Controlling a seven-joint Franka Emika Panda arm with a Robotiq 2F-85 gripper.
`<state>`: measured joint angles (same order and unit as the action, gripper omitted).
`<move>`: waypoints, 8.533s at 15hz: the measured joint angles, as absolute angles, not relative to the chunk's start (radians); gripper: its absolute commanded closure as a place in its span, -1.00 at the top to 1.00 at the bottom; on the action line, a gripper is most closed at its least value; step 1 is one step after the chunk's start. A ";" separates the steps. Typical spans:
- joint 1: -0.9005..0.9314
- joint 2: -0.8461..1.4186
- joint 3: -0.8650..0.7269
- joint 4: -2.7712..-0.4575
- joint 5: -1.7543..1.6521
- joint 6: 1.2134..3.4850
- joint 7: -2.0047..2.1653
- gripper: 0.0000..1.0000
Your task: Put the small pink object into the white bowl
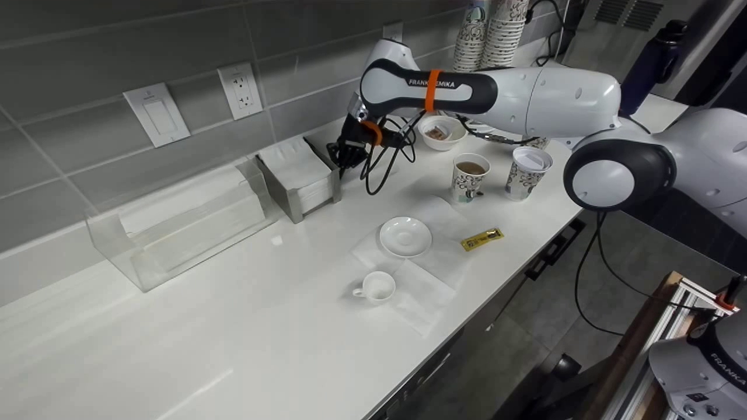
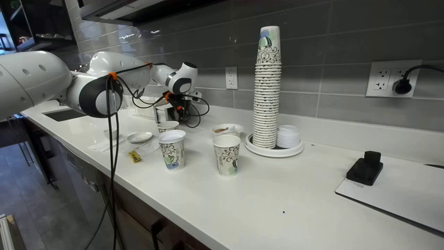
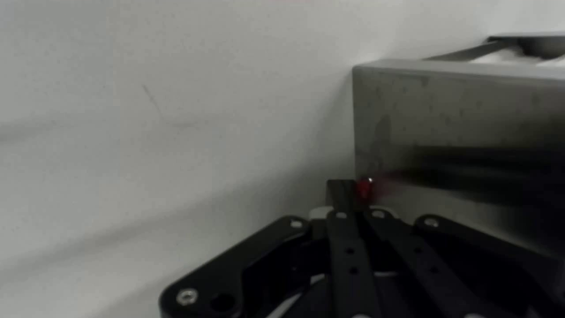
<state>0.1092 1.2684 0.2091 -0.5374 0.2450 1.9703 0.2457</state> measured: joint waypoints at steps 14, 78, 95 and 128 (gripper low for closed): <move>0.107 1.257 0.200 -0.524 0.245 1.956 0.272 0.48; 0.030 1.047 -0.053 -0.526 0.189 1.663 0.734 -1.00; -0.065 1.049 -0.167 -0.642 0.189 1.625 1.031 0.59; -0.076 0.633 -0.136 -1.401 0.191 2.217 0.349 1.00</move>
<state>-0.0760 0.6327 -0.1359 -1.4010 0.1907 2.2168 0.3493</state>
